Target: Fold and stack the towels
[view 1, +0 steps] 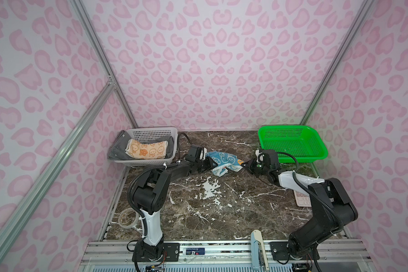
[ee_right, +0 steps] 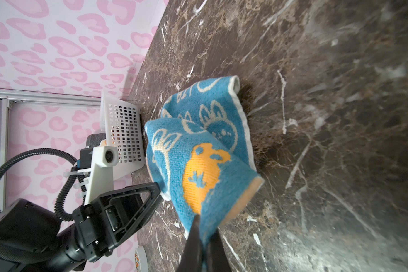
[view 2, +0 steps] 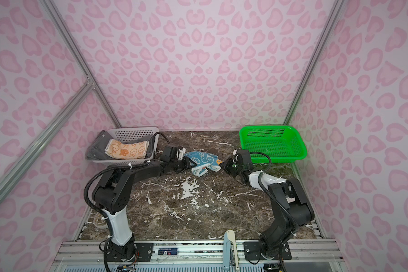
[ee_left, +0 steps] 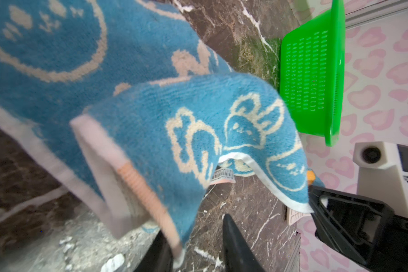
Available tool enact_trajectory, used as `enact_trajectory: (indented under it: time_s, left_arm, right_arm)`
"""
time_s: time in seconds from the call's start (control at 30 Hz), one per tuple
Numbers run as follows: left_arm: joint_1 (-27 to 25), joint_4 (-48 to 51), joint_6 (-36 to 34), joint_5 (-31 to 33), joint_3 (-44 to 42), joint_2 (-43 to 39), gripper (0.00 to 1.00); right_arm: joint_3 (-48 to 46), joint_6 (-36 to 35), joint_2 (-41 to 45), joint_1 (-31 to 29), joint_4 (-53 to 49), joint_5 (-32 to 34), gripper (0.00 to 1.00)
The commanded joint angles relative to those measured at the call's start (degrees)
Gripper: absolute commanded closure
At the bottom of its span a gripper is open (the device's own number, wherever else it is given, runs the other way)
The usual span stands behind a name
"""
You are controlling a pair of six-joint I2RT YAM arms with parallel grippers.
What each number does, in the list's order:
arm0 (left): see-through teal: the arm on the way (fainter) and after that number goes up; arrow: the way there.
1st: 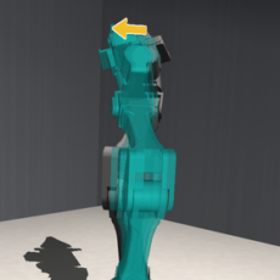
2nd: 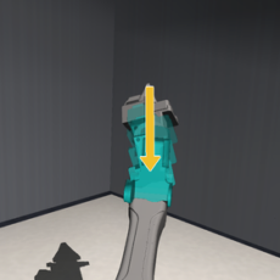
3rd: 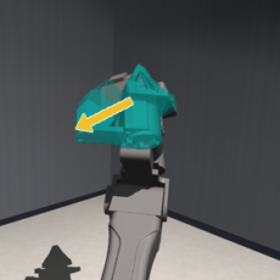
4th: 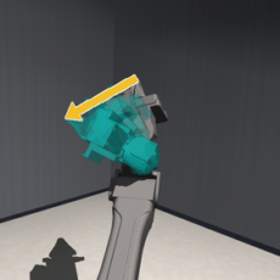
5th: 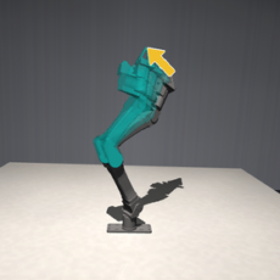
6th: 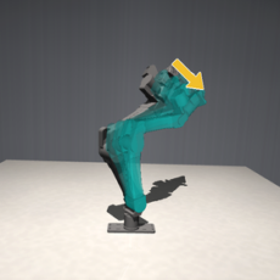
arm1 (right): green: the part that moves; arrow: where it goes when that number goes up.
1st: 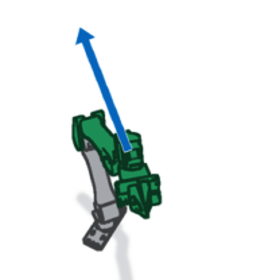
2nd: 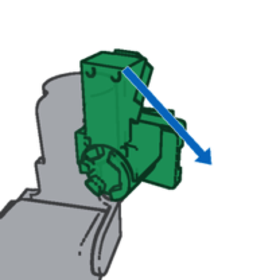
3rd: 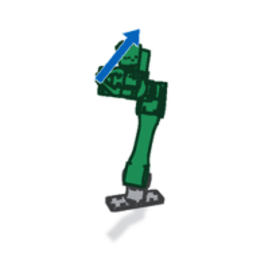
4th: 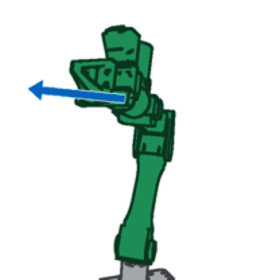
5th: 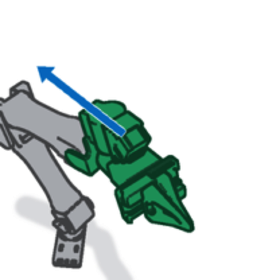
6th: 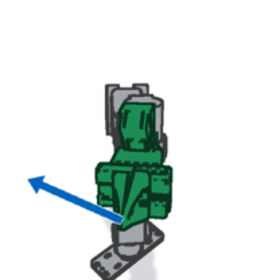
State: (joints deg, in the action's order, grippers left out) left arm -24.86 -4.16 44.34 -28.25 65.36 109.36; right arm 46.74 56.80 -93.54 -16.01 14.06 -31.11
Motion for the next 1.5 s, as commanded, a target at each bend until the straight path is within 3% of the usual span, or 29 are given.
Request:
enact_trajectory:
  time_s: [0.0, 0.27, 0.37, 0.47, 0.67, 0.83, 1.03, 1.23, 1.47]
  left_arm:
    - [0.0, 0.2, -0.2, -1.4, 0.5, -0.9, 0.66]
    - [-0.5, -0.6, 0.7, -1.7, 0.6, 1.6, 0.70]
    - [-0.6, -0.8, 1.1, -1.8, 0.8, 2.3, 0.79]
    - [-0.6, -0.6, 1.0, -1.7, 1.2, 2.6, 0.96]
    - [0.2, 2.1, -2.1, -2.4, 3.0, -1.2, 0.96]
    - [1.7, 6.8, -7.9, -4.3, 5.2, -8.9, 0.96]
    - [2.2, 13.4, -14.2, -9.4, 8.9, -19.3, 0.96]
    - [2.3, 16.4, -16.6, -10.5, 8.5, -32.9, 0.96]
    - [1.7, 19.5, -16.7, -9.2, 8.3, -48.1, 0.97]
  right_arm:
    - [-0.3, -0.7, -0.1, 0.0, 0.1, 0.4, 1.00]
    - [-0.4, -1.2, 0.1, 0.0, -0.5, 0.3, 1.00]
    - [-0.4, -1.7, 0.1, 0.2, -0.8, 0.5, 1.00]
    - [0.0, -2.5, -0.1, 0.2, -1.6, 0.4, 1.00]
    - [4.8, -11.9, 1.3, 0.4, -12.3, 1.8, 1.00]
    - [9.9, -21.3, 5.8, 0.5, -20.7, 1.4, 1.00]
    - [13.9, -27.4, 14.8, 0.3, -29.5, 0.1, 1.00]
    - [13.9, -27.4, 28.8, -1.1, -33.6, 1.0, 1.00]
    - [13.3, -26.5, 45.6, -9.0, -32.2, 9.7, 1.00]
